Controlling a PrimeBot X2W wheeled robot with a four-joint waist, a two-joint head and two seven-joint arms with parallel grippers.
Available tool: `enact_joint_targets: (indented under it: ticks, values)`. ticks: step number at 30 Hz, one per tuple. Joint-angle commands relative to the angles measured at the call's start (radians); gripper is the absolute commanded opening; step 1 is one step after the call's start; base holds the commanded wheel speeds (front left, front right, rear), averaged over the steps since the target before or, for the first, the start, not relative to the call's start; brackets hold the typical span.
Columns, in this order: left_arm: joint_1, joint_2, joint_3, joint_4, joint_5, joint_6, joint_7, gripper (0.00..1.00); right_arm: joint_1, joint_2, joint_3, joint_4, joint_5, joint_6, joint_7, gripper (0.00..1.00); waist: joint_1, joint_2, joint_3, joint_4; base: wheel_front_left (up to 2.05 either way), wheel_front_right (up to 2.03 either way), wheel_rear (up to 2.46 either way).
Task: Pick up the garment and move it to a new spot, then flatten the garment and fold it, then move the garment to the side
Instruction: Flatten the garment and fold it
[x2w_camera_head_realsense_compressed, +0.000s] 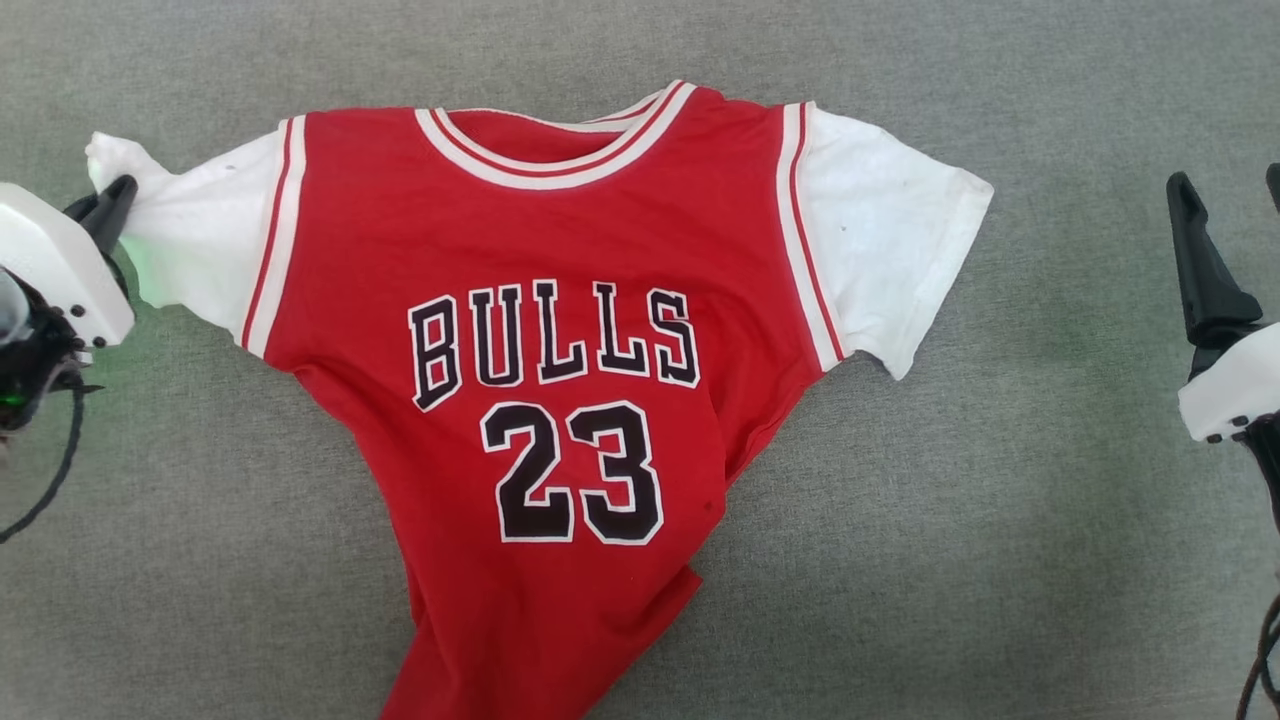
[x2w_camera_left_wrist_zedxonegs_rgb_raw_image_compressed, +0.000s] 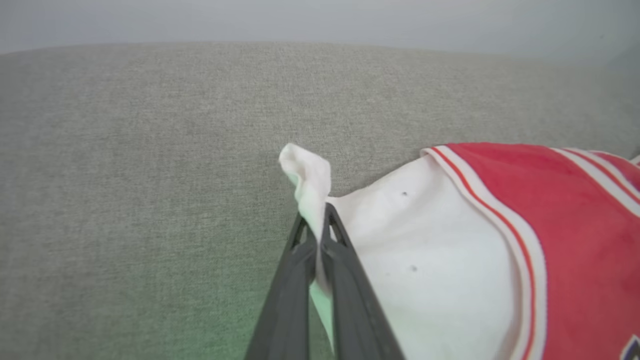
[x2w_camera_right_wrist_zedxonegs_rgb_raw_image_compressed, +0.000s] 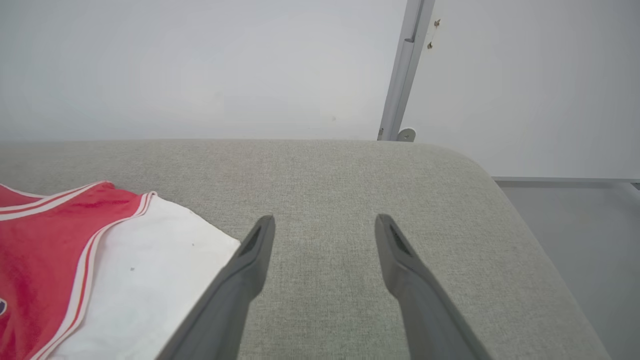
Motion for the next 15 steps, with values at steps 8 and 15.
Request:
enact_joint_targets:
  ticks: [8, 15]
  values:
    - [0.034, -0.051, -0.031, 0.047, 0.035, 0.003, -0.171, 1.0, 0.017, -0.065, 0.07, -0.004, 0.004, -0.002, 0.068, 1.0, 0.0, 0.0, -0.037, 0.039, 0.0, 0.0, 0.0]
    - [0.069, -0.142, 0.065, -0.013, 0.136, 0.014, -0.296, 1.0, -0.042, -0.221, 0.214, 0.045, 0.07, -0.002, 0.207, 1.0, 0.0, 0.0, -0.048, 0.148, 0.0, 0.0, 0.0]
